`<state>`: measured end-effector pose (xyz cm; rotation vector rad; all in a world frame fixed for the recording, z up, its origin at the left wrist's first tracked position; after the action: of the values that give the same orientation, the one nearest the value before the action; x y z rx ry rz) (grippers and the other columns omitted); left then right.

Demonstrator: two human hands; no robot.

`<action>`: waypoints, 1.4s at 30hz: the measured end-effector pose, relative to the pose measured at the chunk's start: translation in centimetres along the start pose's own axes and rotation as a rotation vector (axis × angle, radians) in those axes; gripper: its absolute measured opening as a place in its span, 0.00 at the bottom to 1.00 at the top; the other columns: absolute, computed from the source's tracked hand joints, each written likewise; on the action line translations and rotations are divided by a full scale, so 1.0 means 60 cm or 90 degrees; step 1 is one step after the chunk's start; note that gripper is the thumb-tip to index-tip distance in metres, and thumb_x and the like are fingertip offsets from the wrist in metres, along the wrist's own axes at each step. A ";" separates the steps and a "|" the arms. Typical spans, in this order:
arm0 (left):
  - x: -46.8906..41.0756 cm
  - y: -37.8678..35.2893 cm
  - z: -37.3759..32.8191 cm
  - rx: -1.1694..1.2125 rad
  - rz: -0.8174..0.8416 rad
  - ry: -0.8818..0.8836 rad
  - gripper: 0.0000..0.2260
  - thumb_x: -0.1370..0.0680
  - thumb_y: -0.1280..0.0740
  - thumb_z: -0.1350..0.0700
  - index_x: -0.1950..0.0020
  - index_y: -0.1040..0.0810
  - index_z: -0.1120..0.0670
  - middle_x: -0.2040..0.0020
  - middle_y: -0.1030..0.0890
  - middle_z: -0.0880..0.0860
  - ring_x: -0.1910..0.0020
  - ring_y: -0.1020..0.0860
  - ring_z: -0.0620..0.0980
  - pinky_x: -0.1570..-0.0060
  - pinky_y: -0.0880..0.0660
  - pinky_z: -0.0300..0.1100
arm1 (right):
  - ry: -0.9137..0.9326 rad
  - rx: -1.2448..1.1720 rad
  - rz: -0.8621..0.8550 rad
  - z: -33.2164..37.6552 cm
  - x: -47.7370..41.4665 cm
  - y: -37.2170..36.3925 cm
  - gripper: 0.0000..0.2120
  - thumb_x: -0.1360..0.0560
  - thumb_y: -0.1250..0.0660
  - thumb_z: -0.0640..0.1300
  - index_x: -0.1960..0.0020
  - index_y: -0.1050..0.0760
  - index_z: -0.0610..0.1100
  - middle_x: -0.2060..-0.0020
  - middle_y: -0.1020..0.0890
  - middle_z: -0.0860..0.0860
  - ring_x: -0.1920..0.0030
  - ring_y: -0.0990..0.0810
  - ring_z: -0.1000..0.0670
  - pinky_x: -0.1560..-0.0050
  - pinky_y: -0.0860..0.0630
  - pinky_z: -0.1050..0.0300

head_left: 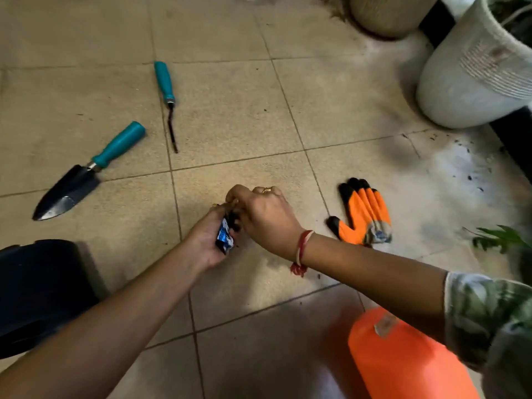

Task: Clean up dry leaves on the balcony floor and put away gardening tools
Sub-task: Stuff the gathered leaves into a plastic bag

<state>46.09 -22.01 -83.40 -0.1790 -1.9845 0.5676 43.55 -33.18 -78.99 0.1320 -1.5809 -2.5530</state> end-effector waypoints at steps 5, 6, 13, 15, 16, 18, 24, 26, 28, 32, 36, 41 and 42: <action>-0.010 0.001 0.024 -0.084 -0.008 0.003 0.08 0.22 0.35 0.56 0.61 0.24 0.56 0.72 0.24 0.49 0.78 0.27 0.42 0.80 0.31 0.31 | -0.145 -0.284 0.124 -0.009 0.075 -0.024 0.32 0.24 0.42 0.38 0.23 0.51 0.45 0.37 0.23 0.45 0.33 0.28 0.46 0.27 0.45 0.45; -0.011 -0.007 0.032 -0.094 -0.012 0.002 0.08 0.22 0.35 0.55 0.61 0.23 0.56 0.72 0.23 0.49 0.77 0.26 0.42 0.78 0.29 0.32 | -0.201 -0.425 0.147 -0.012 0.088 -0.025 0.34 0.23 0.43 0.35 0.23 0.56 0.46 0.32 0.28 0.44 0.30 0.33 0.47 0.26 0.43 0.48; -0.038 -0.080 0.076 -0.133 -0.017 0.029 0.06 0.23 0.35 0.56 0.60 0.26 0.54 0.73 0.27 0.49 0.80 0.29 0.42 0.82 0.32 0.31 | -0.350 -0.727 0.096 -0.023 0.150 0.072 0.33 0.23 0.41 0.32 0.26 0.56 0.44 0.25 0.50 0.48 0.32 0.35 0.62 0.37 0.44 0.79; -0.039 -0.090 0.071 -0.163 -0.030 0.024 0.11 0.22 0.37 0.55 0.65 0.29 0.53 0.77 0.29 0.48 0.83 0.33 0.41 0.85 0.38 0.30 | -0.326 -0.676 0.059 -0.072 0.158 0.122 0.25 0.22 0.41 0.32 0.28 0.44 0.37 0.29 0.36 0.41 0.49 0.22 0.63 0.44 0.33 0.77; -0.038 -0.092 0.066 -0.173 -0.029 0.025 0.12 0.21 0.37 0.55 0.65 0.30 0.53 0.76 0.28 0.49 0.83 0.34 0.40 0.86 0.39 0.30 | -0.324 -0.647 0.012 -0.106 0.163 0.141 0.18 0.22 0.42 0.31 0.33 0.34 0.34 0.40 0.21 0.41 0.55 0.19 0.60 0.50 0.27 0.72; -0.040 -0.088 0.055 -0.181 -0.019 0.024 0.12 0.21 0.38 0.55 0.65 0.30 0.52 0.72 0.25 0.50 0.83 0.34 0.40 0.86 0.39 0.31 | -0.393 -0.471 -0.029 -0.188 0.185 0.168 0.09 0.23 0.41 0.30 0.47 0.25 0.39 0.61 0.16 0.53 0.60 0.19 0.58 0.56 0.23 0.64; -0.040 -0.084 0.011 -0.188 0.000 -0.048 0.14 0.22 0.39 0.55 0.67 0.34 0.51 0.80 0.35 0.45 0.84 0.39 0.40 0.86 0.44 0.29 | -0.600 -0.416 -0.060 -0.313 0.244 0.233 0.10 0.21 0.40 0.36 0.56 0.23 0.45 0.58 0.19 0.48 0.58 0.21 0.51 0.55 0.22 0.59; -0.038 -0.084 -0.012 -0.197 -0.028 -0.090 0.17 0.22 0.40 0.55 0.71 0.37 0.50 0.81 0.37 0.45 0.84 0.40 0.41 0.85 0.46 0.28 | -0.612 -0.437 0.001 -0.320 0.250 0.232 0.08 0.21 0.40 0.37 0.54 0.23 0.45 0.56 0.19 0.47 0.56 0.20 0.50 0.51 0.23 0.56; -0.022 -0.084 -0.028 -0.206 -0.067 -0.112 0.17 0.22 0.40 0.55 0.72 0.38 0.49 0.80 0.37 0.45 0.83 0.40 0.41 0.83 0.46 0.29 | -0.625 -0.438 0.036 -0.311 0.253 0.232 0.07 0.21 0.39 0.39 0.53 0.23 0.46 0.54 0.19 0.47 0.55 0.20 0.50 0.51 0.23 0.56; 0.029 -0.099 -0.037 -0.148 -0.110 -0.113 0.16 0.24 0.38 0.55 0.70 0.37 0.49 0.78 0.36 0.45 0.81 0.39 0.42 0.80 0.46 0.32 | -0.614 -0.431 0.028 -0.272 0.298 0.236 0.05 0.22 0.36 0.43 0.51 0.22 0.49 0.54 0.18 0.50 0.56 0.19 0.53 0.55 0.23 0.61; 0.092 -0.128 -0.013 -0.064 -0.134 -0.097 0.16 0.24 0.37 0.54 0.71 0.36 0.50 0.78 0.35 0.45 0.81 0.39 0.42 0.81 0.45 0.32 | -0.643 -0.476 0.001 -0.201 0.376 0.247 0.04 0.23 0.36 0.46 0.50 0.23 0.50 0.53 0.18 0.50 0.52 0.20 0.50 0.48 0.25 0.53; 0.210 -0.174 0.056 0.044 -0.155 -0.018 0.17 0.22 0.39 0.54 0.71 0.38 0.50 0.81 0.35 0.45 0.84 0.38 0.41 0.82 0.45 0.29 | -0.669 -0.430 0.073 -0.092 0.454 0.278 0.30 0.35 0.24 0.54 0.36 0.32 0.53 0.41 0.25 0.49 0.44 0.25 0.52 0.45 0.28 0.56; 0.242 -0.182 0.068 0.067 -0.166 -0.002 0.17 0.22 0.39 0.54 0.71 0.38 0.50 0.81 0.36 0.45 0.84 0.38 0.41 0.82 0.45 0.29 | -0.684 -0.417 0.094 -0.070 0.469 0.286 0.37 0.39 0.22 0.56 0.34 0.34 0.54 0.38 0.28 0.49 0.41 0.27 0.50 0.42 0.29 0.55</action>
<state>36.99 -27.61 -68.13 0.1444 -1.9375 0.5004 17.58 -48.99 -65.57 -1.5410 -0.6929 -2.9694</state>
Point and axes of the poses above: each hand's wrist, its own x-axis away from the middle knuckle, its own y-axis out of the back of the hand, z = x × y, the point moved 1 cm from there along -x, towards the middle knuckle
